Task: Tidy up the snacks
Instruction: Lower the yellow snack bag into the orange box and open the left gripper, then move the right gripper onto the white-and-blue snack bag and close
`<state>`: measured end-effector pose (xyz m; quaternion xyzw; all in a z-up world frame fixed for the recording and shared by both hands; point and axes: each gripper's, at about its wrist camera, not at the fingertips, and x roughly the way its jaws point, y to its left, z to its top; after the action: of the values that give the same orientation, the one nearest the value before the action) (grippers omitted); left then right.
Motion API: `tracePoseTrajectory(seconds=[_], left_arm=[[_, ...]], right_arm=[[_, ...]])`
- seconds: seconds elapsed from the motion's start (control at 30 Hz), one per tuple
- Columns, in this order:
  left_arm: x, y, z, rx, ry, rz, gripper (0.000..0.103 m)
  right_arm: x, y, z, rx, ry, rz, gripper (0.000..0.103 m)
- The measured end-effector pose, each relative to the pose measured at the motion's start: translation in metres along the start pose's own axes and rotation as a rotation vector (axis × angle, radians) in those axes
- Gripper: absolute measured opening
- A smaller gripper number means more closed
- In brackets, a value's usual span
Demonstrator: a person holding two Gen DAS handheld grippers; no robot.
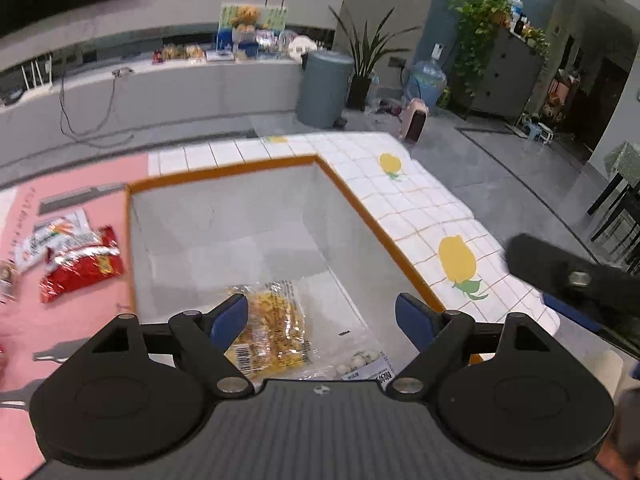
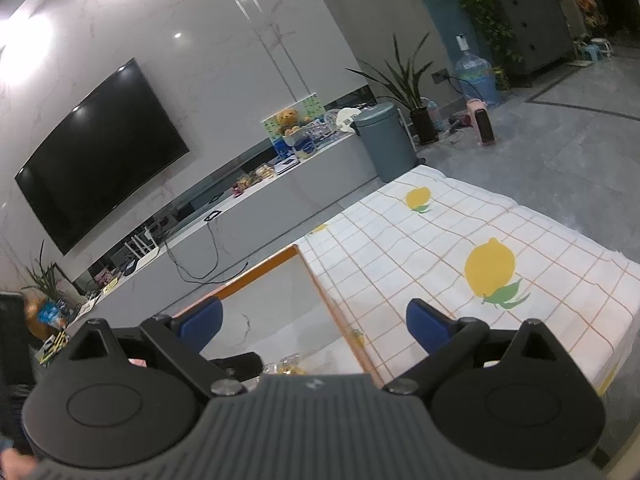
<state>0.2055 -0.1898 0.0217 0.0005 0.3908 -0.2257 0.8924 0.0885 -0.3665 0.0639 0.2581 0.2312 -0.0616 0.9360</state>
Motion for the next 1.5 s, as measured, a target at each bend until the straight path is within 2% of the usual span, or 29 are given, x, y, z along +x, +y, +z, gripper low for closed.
tracePoseTrajectory(seconds=[0.13,0.4,0.6,0.8,0.97,1.07,1.2,1.5], left_arm=[[-0.035,0.004,-0.002,0.024,-0.060,0.021,0.098],[-0.103,0.035,-0.014,-0.001,-0.161,0.139,0.098],[-0.138,0.075,-0.028,-0.045,-0.192,0.242,0.098],[-0.164,0.125,-0.043,-0.141,-0.223,0.334,0.098],[-0.166,0.169,-0.060,-0.230,-0.225,0.388,0.098],[-0.159,0.194,-0.070,-0.273,-0.207,0.401,0.098],[-0.145,0.220,-0.086,-0.252,-0.178,0.422,0.098],[-0.107,0.236,-0.119,-0.096,-0.025,0.487,0.098]], right_arm=[[-0.003,0.011,-0.002,-0.021,-0.005,0.044,0.096],[-0.011,0.042,-0.008,-0.091,-0.014,0.132,0.096],[-0.017,0.079,-0.020,-0.148,-0.005,0.271,0.096],[-0.013,0.128,-0.045,-0.241,0.051,0.397,0.096],[0.002,0.171,-0.081,-0.362,0.112,0.427,0.096],[0.016,0.189,-0.108,-0.436,0.153,0.430,0.095],[0.040,0.204,-0.136,-0.538,0.210,0.369,0.094],[0.091,0.226,-0.200,-0.922,0.297,0.118,0.095]])
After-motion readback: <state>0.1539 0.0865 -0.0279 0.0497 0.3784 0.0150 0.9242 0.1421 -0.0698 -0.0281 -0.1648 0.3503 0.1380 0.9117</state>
